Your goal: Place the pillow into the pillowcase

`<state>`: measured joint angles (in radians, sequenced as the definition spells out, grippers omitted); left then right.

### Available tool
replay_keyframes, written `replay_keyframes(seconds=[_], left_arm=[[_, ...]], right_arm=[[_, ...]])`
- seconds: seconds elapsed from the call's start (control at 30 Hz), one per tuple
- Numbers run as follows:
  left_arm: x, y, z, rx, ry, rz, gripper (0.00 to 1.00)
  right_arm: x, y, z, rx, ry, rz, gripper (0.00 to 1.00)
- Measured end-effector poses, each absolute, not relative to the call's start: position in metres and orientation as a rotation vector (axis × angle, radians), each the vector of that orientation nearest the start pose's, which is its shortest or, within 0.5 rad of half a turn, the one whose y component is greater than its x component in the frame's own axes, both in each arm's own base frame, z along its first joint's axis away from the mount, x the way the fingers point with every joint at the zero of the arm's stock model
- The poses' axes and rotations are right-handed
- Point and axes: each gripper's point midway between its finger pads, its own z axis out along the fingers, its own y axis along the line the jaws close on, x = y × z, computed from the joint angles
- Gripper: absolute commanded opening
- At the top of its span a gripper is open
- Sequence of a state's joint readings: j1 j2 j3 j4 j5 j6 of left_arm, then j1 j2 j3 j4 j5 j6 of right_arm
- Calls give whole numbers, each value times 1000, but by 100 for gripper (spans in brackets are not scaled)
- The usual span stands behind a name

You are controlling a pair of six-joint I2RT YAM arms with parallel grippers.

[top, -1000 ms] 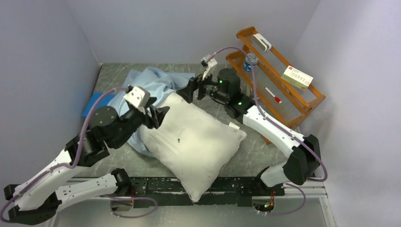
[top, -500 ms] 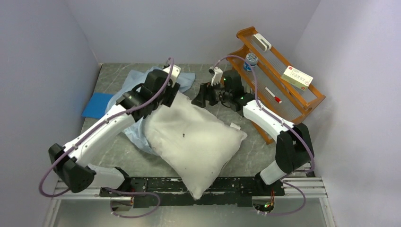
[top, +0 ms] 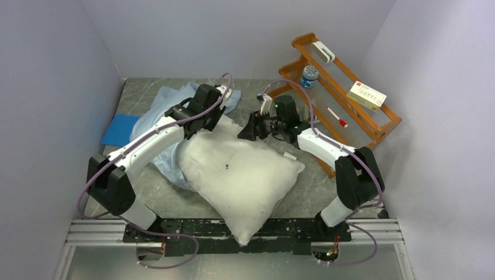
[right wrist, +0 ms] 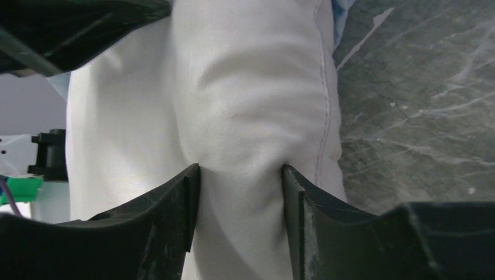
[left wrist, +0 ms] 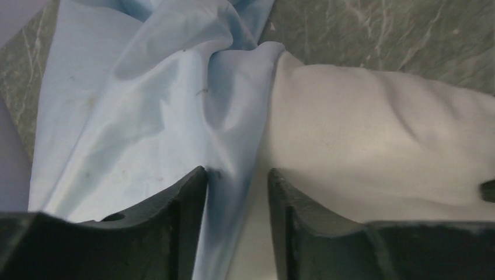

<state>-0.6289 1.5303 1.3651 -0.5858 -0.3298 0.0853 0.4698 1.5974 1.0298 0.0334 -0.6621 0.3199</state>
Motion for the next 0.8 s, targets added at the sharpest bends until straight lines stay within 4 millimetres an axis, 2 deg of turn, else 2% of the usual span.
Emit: replay_keyframes(seconds=[0.07, 0.13, 0.23, 0.27, 0.4, 0.53, 0.67, 0.8], left_arm=[[369, -192, 190, 657, 2204, 118, 9], [371, -193, 183, 668, 2216, 124, 5], [373, -195, 183, 675, 2210, 113, 5], [373, -197, 186, 675, 2202, 98, 5], [370, -213, 208, 681, 2145, 2, 5], [351, -246, 254, 717, 2021, -137, 5], [323, -281, 297, 744, 1915, -327, 5], [310, -296, 322, 700, 1852, -491, 5]], right_arm=[[321, 298, 158, -578, 2114, 1172, 41], [321, 300, 156, -576, 2115, 1179, 31], [318, 305, 154, -582, 2116, 1186, 5], [317, 307, 154, -584, 2115, 1190, 0], [313, 318, 159, -579, 2099, 1210, 0], [314, 328, 170, -541, 2066, 1230, 0], [320, 336, 192, -461, 2011, 1235, 0], [337, 336, 221, -311, 1888, 1218, 0]])
